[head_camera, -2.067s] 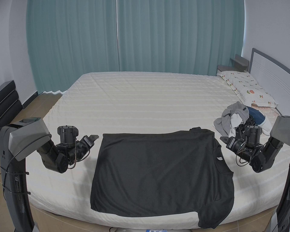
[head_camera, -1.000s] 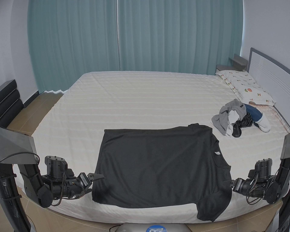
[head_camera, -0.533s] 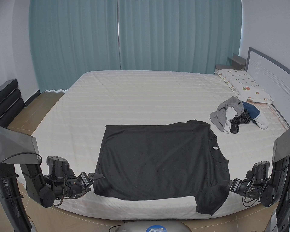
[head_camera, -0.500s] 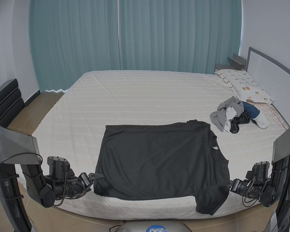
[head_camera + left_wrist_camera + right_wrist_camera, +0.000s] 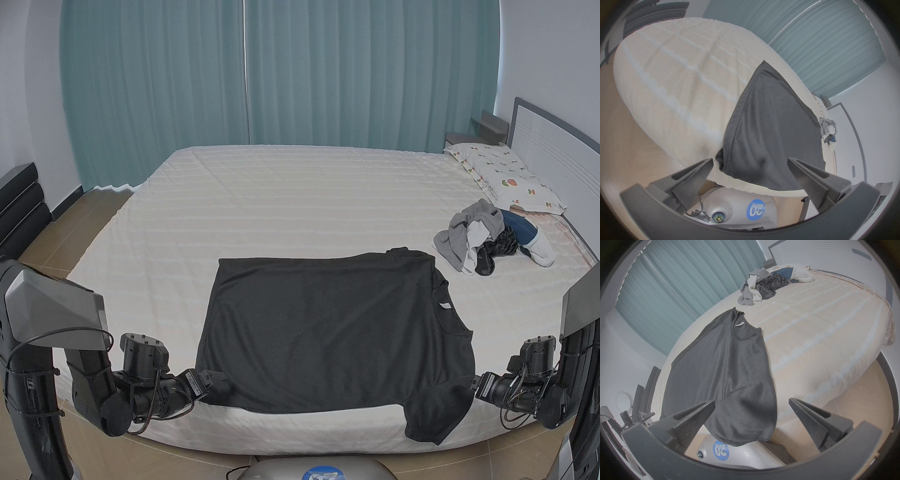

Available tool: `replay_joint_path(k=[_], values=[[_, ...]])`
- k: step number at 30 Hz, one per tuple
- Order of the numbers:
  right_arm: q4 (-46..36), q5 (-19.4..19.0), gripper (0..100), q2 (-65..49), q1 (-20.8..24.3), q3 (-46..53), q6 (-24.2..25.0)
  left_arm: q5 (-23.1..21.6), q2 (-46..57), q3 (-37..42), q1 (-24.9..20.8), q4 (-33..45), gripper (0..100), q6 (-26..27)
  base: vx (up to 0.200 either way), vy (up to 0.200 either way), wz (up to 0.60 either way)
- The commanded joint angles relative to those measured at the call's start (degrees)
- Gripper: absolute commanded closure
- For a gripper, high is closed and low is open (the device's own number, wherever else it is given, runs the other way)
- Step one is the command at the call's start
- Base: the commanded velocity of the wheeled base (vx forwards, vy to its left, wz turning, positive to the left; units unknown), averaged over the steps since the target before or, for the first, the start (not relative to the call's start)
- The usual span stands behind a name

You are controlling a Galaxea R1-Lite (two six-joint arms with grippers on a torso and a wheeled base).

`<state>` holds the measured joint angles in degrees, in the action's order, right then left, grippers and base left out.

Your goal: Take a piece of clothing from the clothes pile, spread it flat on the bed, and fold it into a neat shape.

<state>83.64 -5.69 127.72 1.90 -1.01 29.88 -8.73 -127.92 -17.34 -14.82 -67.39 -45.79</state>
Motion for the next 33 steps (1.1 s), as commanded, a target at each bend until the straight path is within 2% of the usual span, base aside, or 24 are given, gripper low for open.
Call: replay_joint_path(k=[1, 6, 7, 11, 14, 15, 17, 22, 33], values=[[0.03, -0.02, 0, 0.16, 0.03, 1.01, 0.0, 1.52, -1.11, 0.02, 0.06, -0.02, 0, 0.52, 0.0, 0.0, 0.0], [0.03, -0.02, 0, 0.16, 0.03, 1.01, 0.0, 1.87, -2.51, -0.24, -0.12, -0.02, 0, 1.4, 0.0, 0.0, 0.0], [0.03, -0.02, 0, 0.07, 0.03, 1.01, 0.0, 3.46, -2.78, -1.03, -0.21, -0.02, 0, 2.19, 0.0, 0.0, 0.0], [0.03, -0.02, 0, 0.07, 0.03, 1.01, 0.0, 4.16, -2.78, -1.65, -0.29, -0.02, 0, 2.28, 0.0, 0.0, 0.0], [0.12, -0.02, 0, -0.19, 0.03, 1.01, -0.08, 4.51, -3.92, -1.74, -1.61, 0.24, 0, 3.42, 0.0, 0.0, 0.0], [0.12, -0.02, 0, -0.19, 0.03, 1.01, -0.08, 4.51, -3.92, -1.74, -1.61, 0.24, 100, 3.42, 0.0, 0.0, 0.0], [0.03, -0.02, 0, -0.54, -0.06, 1.01, -0.08, 6.0, -4.27, -1.39, -1.61, 0.68, 100, 5.36, 0.0, 0.0, 0.0], [0.03, -0.02, 0, -0.54, -0.06, 1.01, -0.08, 9.08, -4.62, -0.24, -1.17, 0.86, 100, 5.45, 0.0, 0.0, 0.0], [-0.06, -0.02, 0, -0.54, -0.06, 1.01, 0.0, 9.26, -3.92, 1.78, 0.5, 0.68, 100, 5.89, 0.0, 0.0, 0.0]])
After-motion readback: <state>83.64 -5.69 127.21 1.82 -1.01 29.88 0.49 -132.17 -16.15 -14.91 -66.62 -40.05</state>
